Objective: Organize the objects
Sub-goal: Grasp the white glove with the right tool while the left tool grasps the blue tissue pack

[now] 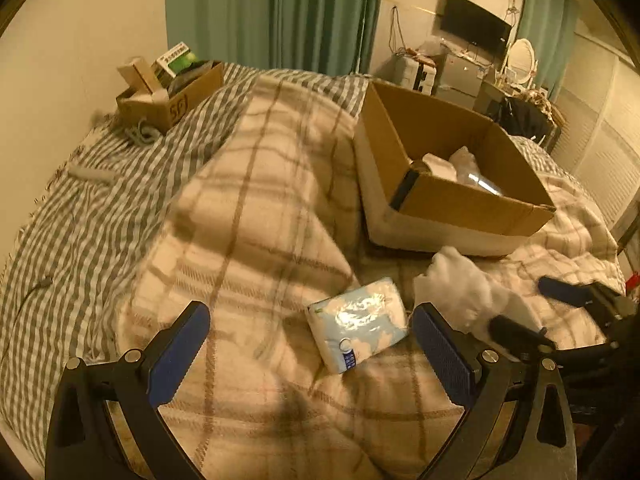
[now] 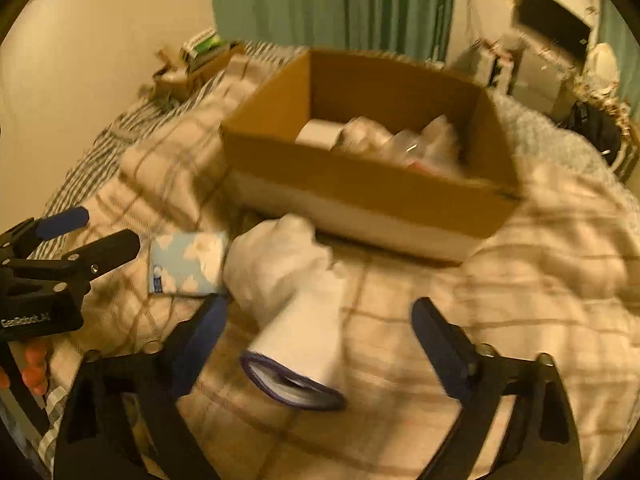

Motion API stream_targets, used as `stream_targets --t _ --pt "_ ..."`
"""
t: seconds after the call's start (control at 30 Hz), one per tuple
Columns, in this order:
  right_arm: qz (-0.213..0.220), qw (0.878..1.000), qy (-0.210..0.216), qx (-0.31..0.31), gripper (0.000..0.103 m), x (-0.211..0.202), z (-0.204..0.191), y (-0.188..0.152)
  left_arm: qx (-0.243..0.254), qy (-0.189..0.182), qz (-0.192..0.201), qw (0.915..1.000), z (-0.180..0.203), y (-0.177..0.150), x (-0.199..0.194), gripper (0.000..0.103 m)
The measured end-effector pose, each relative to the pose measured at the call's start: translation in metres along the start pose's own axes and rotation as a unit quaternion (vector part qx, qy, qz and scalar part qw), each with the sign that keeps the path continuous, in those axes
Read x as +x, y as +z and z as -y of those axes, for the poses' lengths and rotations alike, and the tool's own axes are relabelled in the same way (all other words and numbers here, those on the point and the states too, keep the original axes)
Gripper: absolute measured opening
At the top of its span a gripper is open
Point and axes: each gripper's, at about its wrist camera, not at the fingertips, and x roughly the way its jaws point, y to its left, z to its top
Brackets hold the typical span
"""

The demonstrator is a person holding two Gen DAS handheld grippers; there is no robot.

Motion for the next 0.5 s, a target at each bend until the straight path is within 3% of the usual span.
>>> stream_targets --t 0.13,0.23,0.37,0.5 --pt "-0.037 0.999 0.019 -0.019 0.048 0.024 -0.012 -0.004 0.003 0.0 -0.005 1.0 0.001 -0.002 0.001 0.103" --pt "-0.029 0.999 0.014 -0.018 0.037 0.02 -0.01 -0.006 0.01 -0.002 -0.005 0.9999 0.004 -0.003 0.0 0.103" --pt "0.002 1.0 0.005 0.01 0.032 -0.005 0.005 -0.004 0.022 0.007 -0.009 0.9997 0.01 -0.004 0.001 0.103" --pt "0.039 0.999 -0.033 0.014 0.032 -0.045 0.025 -0.001 0.036 0.021 -0.022 0.9989 0.023 -0.002 0.007 0.103"
